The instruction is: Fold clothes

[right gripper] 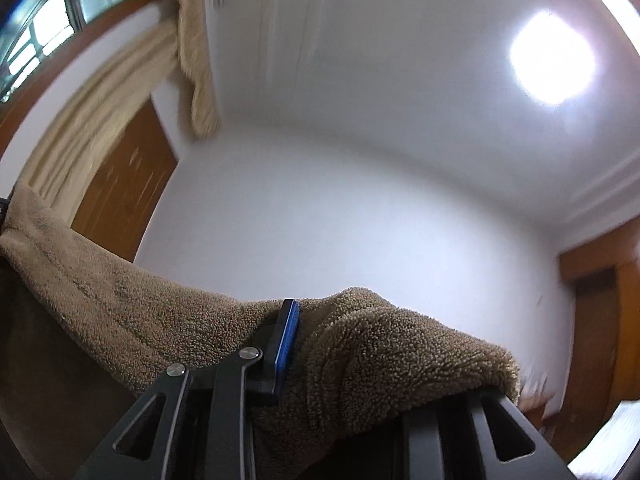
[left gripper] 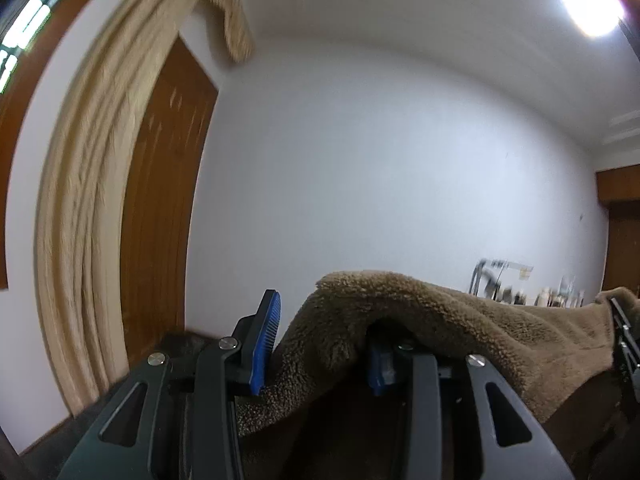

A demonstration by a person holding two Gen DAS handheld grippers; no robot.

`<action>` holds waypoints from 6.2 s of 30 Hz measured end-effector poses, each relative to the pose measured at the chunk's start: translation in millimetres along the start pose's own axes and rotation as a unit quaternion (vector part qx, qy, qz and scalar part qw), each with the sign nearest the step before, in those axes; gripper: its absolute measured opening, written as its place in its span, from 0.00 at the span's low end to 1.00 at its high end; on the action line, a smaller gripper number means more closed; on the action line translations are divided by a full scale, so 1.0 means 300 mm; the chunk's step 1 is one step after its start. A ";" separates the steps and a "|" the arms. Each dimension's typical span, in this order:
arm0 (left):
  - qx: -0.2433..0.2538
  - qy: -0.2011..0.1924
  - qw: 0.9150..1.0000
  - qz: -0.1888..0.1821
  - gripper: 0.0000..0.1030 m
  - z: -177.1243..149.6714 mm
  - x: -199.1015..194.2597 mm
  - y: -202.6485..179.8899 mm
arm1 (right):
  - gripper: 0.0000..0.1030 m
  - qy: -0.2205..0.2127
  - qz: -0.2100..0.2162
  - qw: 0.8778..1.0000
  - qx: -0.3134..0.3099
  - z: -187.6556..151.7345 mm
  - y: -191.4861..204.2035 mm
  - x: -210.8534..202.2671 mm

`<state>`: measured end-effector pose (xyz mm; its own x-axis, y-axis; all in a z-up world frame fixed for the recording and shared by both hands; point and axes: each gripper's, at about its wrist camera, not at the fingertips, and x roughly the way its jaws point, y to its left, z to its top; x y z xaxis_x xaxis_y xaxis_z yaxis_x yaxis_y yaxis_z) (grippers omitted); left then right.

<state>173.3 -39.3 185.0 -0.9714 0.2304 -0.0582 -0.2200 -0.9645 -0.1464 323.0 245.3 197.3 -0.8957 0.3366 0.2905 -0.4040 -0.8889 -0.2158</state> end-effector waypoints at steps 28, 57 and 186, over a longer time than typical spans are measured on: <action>-0.053 0.399 0.911 0.091 0.58 -0.753 0.869 0.099 | 0.71 0.477 0.220 0.842 0.122 -0.878 0.001 0.634; -0.082 0.397 0.912 0.067 0.72 -0.703 0.796 0.135 | 0.76 0.450 0.263 0.839 -0.156 -0.755 0.228 0.614; -0.024 0.410 0.912 -0.012 0.88 -0.749 0.499 0.311 | 0.15 0.515 0.180 0.836 -0.054 -0.803 -0.175 0.147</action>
<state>27.7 -65.9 -59.3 -0.5680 0.2899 -0.7703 -0.2169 -0.9555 -0.1997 260.0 381.7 -3.3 -0.6253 0.1919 -0.7564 -0.0391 -0.9758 -0.2152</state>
